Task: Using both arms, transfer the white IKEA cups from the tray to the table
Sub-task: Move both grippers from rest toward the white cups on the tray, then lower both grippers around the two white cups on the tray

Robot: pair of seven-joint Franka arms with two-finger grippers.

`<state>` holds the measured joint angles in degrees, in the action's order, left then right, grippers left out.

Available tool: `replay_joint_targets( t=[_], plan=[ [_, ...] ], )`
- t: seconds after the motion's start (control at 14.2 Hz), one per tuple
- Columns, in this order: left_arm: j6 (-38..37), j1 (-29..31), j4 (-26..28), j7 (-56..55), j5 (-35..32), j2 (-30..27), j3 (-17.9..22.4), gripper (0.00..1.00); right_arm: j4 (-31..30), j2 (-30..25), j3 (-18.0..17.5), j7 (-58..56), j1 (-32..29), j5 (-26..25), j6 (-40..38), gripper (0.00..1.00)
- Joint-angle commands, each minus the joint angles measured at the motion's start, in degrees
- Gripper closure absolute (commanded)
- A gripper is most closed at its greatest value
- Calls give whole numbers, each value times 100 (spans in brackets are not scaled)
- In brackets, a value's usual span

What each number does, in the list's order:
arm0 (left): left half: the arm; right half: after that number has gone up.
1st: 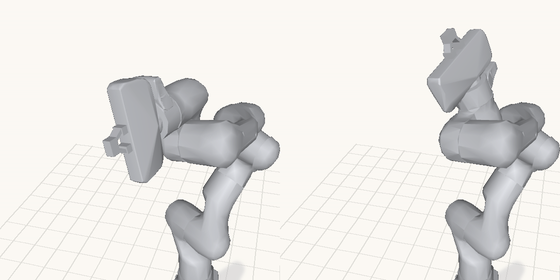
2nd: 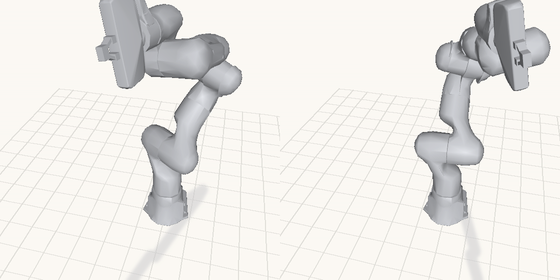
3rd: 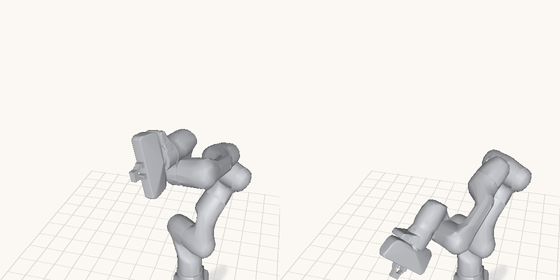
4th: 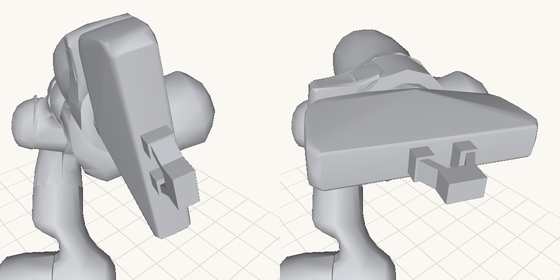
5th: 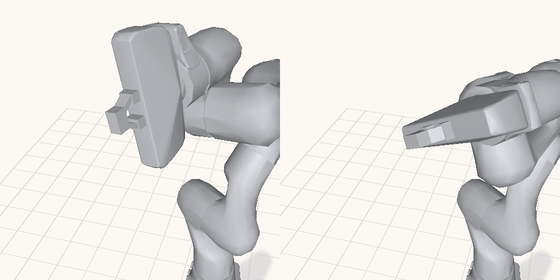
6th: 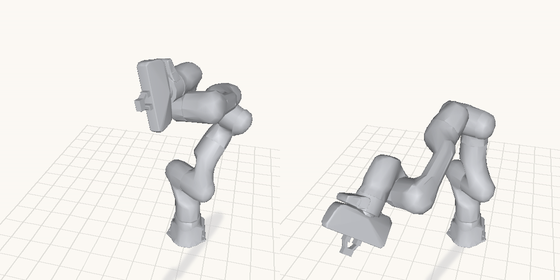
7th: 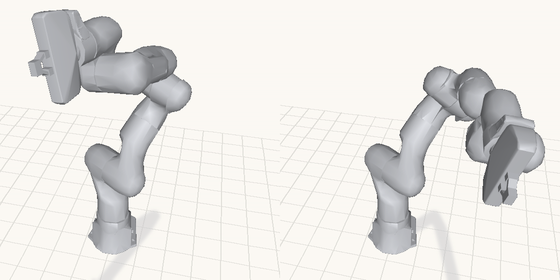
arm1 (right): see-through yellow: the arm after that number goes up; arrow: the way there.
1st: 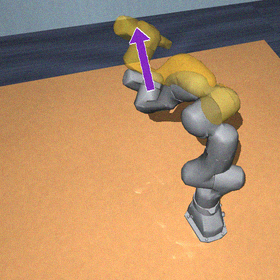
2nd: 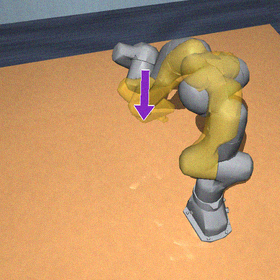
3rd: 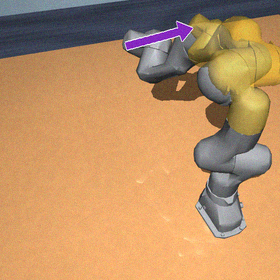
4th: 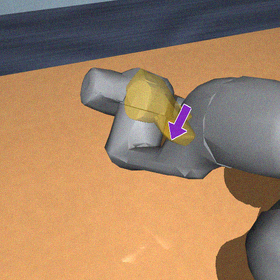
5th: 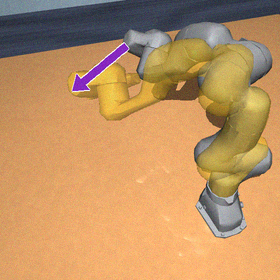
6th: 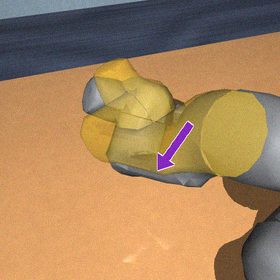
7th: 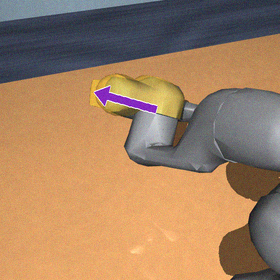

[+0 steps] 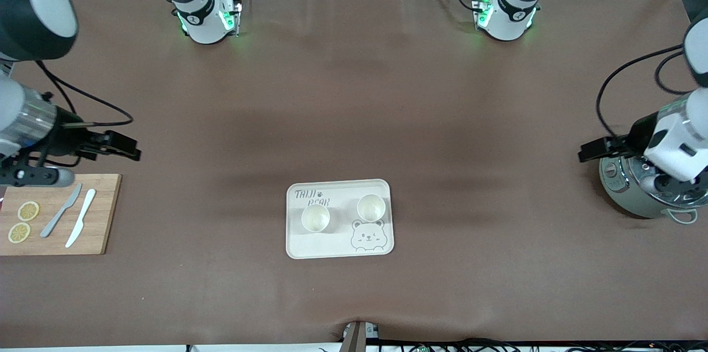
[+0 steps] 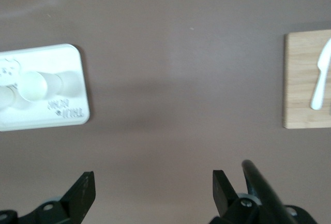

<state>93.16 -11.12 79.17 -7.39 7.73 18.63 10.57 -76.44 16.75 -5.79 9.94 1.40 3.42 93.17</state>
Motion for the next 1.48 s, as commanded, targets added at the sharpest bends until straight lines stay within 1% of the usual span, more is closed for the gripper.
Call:
replay_joint_targets(
  t=[0.0, 0.21, 0.56, 0.71, 0.85, 1.06, 1.2, 1.41],
  plan=[
    [298, -241, -50, -524, 141, 263, 7, 0, 541, 451, 26, 315, 246, 36, 79, 0],
    [799, -645, -50, -1297, 141, 589, 7, 0, 762, 785, 26, 666, 501, 27, 359, 0],
    [1713, -1321, -68, -2677, 106, 1203, 7, 0, 779, 1321, 61, 1422, 1134, -17, 1211, 0],
    [2152, -1594, -68, -3222, 89, 1441, 16, 0, 788, 1532, 70, 1441, 1318, -34, 1414, 0],
    [2530, -1831, -77, -3584, 80, 1661, 16, 0, 788, 1743, 70, 1450, 1468, -227, 1651, 0],
    [2987, -2192, -112, -4102, 62, 1925, 33, 0, 788, 2147, 70, 1730, 1731, -350, 2309, 0],
    [3304, -2455, -121, -4419, 45, 2127, 51, 0, 779, 2402, 70, 1818, 1864, -569, 2661, 0],
    [3795, -2790, -129, -4910, -25, 2399, 68, 0, 771, 2710, 70, 1836, 1952, -597, 2926, 0]
  ],
)
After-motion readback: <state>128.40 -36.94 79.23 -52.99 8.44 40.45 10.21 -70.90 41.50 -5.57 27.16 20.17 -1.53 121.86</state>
